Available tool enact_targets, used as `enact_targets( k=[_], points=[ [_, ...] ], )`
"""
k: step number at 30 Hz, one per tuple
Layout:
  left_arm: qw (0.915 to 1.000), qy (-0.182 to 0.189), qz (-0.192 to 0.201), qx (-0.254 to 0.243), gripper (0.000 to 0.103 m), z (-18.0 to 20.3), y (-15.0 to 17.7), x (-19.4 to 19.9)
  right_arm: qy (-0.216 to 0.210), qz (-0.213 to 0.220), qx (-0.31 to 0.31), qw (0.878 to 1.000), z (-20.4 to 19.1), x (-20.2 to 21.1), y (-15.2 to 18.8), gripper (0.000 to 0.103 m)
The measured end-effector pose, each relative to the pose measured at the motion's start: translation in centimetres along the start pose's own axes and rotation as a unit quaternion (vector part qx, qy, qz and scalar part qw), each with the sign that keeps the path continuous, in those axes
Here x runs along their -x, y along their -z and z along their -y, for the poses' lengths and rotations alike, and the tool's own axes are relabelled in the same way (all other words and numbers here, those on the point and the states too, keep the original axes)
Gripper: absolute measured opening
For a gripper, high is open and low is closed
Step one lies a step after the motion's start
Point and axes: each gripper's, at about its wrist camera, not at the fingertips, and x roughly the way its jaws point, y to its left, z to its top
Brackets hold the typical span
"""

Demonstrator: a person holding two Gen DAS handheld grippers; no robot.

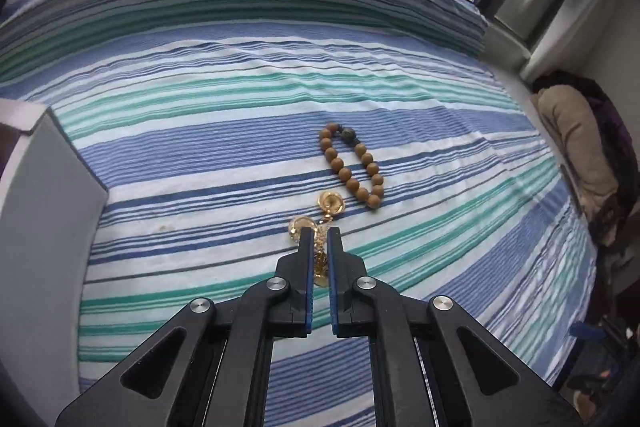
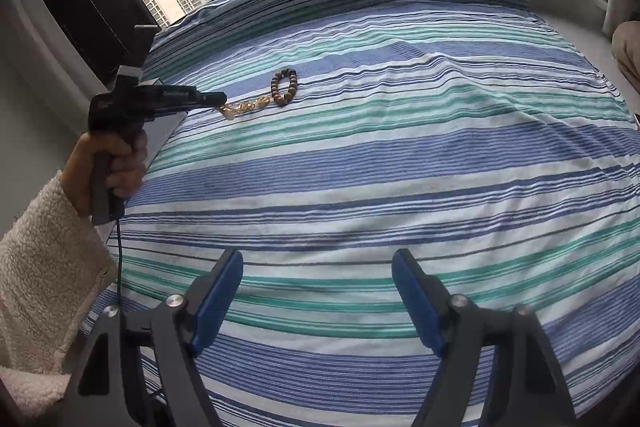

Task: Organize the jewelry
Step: 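Grasp the gold earrings with the left gripper, then grasp the wooden bead bracelet with the right gripper while the left holds the earrings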

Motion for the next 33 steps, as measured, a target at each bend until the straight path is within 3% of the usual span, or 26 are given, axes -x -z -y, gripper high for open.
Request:
enact_targets(
  k=[5, 11, 12, 14, 17, 23, 25, 27, 28, 33],
  points=[
    [0.9993, 0.009, 0.011, 0.034, 0.003, -1.3, 2.8, 3.2, -0.043, -0.015, -0.011, 0.999, 0.4, -1.6, -6.0, 0.079],
    [0.9980, -0.004, -0.001, 0.064, 0.003, -2.7, 6.8, 4.8, -0.053, -0.046, 0.022, 0.997, -1.4, -9.8, -15.1, 0.078],
    [0.9979, -0.008, -0.002, 0.065, 0.003, -2.9, 7.4, 5.0, -0.050, -0.049, 0.037, 0.997, -2.1, -11.5, -16.6, 0.073],
    [0.9973, -0.007, -0.005, 0.073, 0.003, -3.4, 8.3, 5.3, -0.036, -0.057, 0.058, 0.996, -3.3, -14.9, -19.3, 0.041],
    [0.9957, -0.001, -0.005, 0.092, 0.003, -4.4, 9.0, 5.8, -0.031, -0.086, 0.061, 0.994, -4.3, -20.1, -22.4, 0.034],
    [0.9939, 0.003, -0.005, 0.110, 0.003, -6.3, 9.5, 6.4, 0.010, -0.113, 0.082, 0.990, -6.0, -25.7, -24.3, 0.031],
    [0.9937, 0.005, -0.003, 0.112, 0.003, -6.7, 9.6, 6.6, 0.020, -0.123, 0.095, 0.988, -6.5, -26.7, -24.2, 0.025],
    [0.9935, 0.007, -0.003, 0.113, 0.003, -6.8, 9.5, 6.5, 0.026, -0.114, 0.107, 0.987, -7.0, -26.9, -24.3, 0.023],
    [0.9933, 0.010, -0.001, 0.115, 0.003, -6.7, 9.5, 6.7, 0.029, -0.113, 0.108, 0.987, -7.1, -27.0, -24.3, 0.013],
    [0.9916, 0.036, 0.014, 0.123, 0.003, -6.1, 9.0, 8.3, 0.018, -0.089, 0.086, 0.992, -6.7, -24.8, -23.2, 0.014]
  ],
)
